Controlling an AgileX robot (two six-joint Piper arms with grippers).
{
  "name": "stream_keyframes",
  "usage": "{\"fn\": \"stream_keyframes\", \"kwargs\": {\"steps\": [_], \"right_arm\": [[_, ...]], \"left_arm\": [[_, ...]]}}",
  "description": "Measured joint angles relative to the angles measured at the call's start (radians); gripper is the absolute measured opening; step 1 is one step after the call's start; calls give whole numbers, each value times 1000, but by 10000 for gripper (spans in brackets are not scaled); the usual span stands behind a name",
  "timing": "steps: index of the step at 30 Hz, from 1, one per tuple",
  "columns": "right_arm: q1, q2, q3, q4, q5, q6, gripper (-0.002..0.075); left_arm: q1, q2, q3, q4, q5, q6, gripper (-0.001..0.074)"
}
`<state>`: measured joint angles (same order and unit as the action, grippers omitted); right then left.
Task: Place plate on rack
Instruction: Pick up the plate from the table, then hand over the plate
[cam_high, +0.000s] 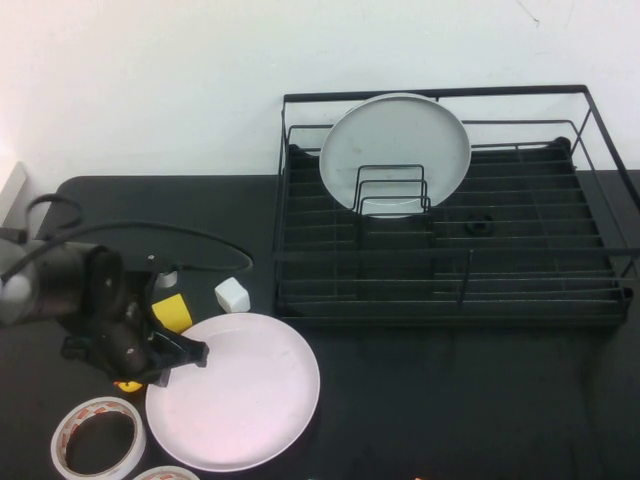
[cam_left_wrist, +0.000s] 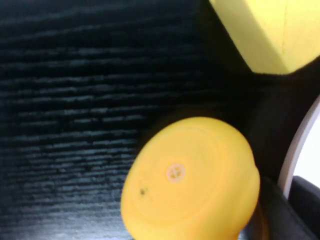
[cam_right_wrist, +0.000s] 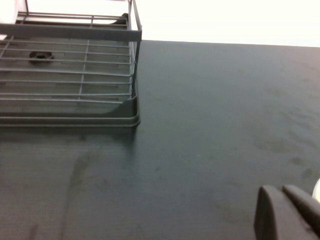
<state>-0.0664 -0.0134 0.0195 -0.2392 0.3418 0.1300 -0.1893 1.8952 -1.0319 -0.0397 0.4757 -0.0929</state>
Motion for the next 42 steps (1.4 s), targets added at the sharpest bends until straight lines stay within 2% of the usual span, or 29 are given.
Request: {"fn": "stream_keyframes", "kwargs": {"steps": [4, 12, 17, 24, 30, 42], "right_arm": [[0, 0, 0, 0, 0, 0, -2], [0, 0, 0, 0, 0, 0, -2], [0, 0, 0, 0, 0, 0, -2], [0, 0, 0, 0, 0, 0, -2], [0, 0, 0, 0, 0, 0, -2], [0, 0, 0, 0, 0, 0, -2]], "left_arm": [[56, -10, 2, -172, 33, 187, 16], [210, -31, 4, -603, 156, 737, 1], [245, -49, 4, -772, 230, 979, 1], [249, -78, 4, -823, 267, 1066, 1], [249, -148, 4, -828, 379, 1165, 1], [249, -424, 4, -855, 457, 1170, 1]]}}
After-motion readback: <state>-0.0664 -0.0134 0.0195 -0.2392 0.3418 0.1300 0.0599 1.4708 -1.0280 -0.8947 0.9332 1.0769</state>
